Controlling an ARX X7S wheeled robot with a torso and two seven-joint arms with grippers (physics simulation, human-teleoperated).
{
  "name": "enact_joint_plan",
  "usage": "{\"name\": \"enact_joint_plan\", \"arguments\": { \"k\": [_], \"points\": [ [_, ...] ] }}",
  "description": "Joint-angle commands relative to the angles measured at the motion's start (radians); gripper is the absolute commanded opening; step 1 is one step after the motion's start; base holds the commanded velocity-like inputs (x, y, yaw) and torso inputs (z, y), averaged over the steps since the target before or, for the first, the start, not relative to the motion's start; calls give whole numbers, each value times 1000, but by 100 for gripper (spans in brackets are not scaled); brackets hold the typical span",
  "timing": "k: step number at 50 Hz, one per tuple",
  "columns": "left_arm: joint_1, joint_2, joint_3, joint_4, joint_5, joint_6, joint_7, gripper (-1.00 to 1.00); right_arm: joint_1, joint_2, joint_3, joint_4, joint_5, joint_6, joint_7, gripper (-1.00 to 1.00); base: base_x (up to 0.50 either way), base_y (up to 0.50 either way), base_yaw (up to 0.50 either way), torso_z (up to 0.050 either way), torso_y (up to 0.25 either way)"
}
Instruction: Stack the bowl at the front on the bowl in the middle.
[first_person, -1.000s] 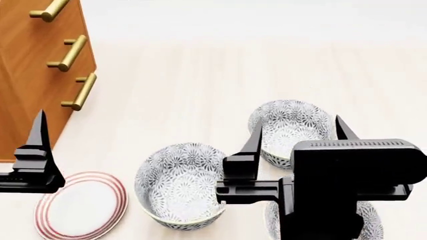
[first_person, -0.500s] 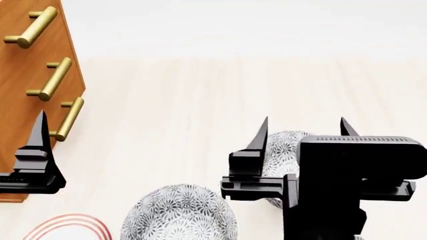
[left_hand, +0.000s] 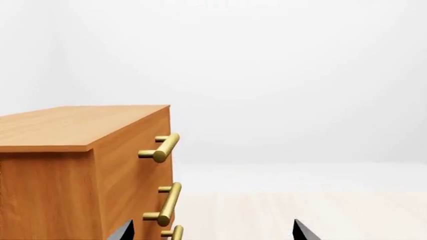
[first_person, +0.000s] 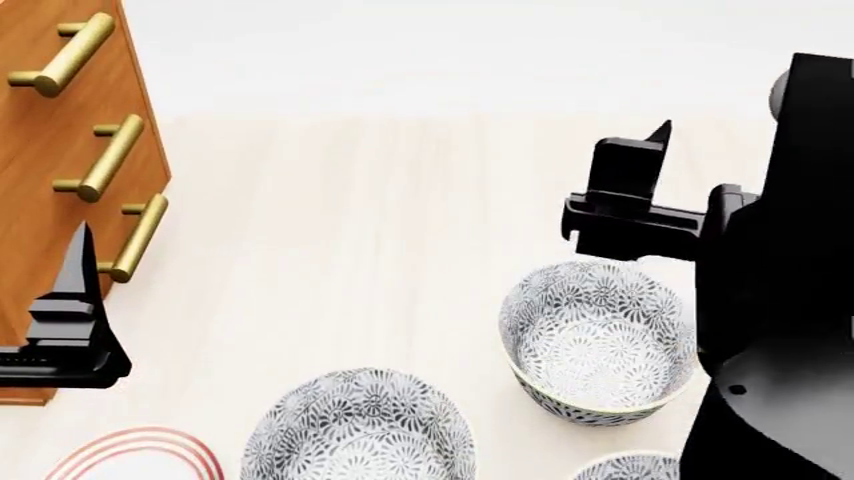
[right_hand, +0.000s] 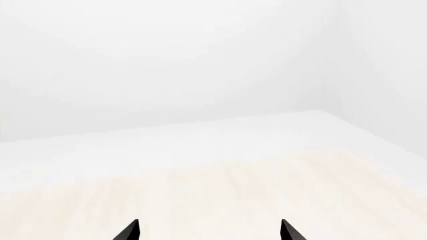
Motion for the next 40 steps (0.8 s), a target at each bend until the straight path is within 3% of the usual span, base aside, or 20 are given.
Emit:
{"name": "enact_joint_plan", "arguments": {
  "k": [1, 3, 4, 5, 6, 7, 40],
  "points": [
    [-1, -2, 0, 3, -9, -5, -8, 100, 302, 137, -37, 392, 473, 32, 397, 100, 0, 0, 0, 0, 0],
    [1, -4, 1, 5, -10, -5, -9, 100, 323, 148, -64, 476, 522, 24, 430, 100, 0, 0, 0, 0, 0],
    [4, -6, 14, -2, -6, 3, -7, 100, 327, 222, -214, 626, 372, -83, 280, 100, 0, 0, 0, 0, 0],
    [6, -7, 14, -3, -6, 5, -7, 100, 341, 229, -265, 776, 222, -112, 130, 100, 0, 0, 0, 0, 0],
    [7, -7, 14, -3, -7, 5, -7, 100, 343, 230, -273, 926, 201, -119, -2, 100, 0, 0, 0, 0, 0],
    [8, -8, 14, -2, -7, 5, -8, 100, 346, 232, -289, 956, 187, -123, -23, 100, 0, 0, 0, 0, 0],
    [16, -23, 22, -18, -23, 21, -17, 100, 364, 194, -492, 1223, 11, -228, -293, 100, 0, 0, 0, 0, 0]
  ]
}}
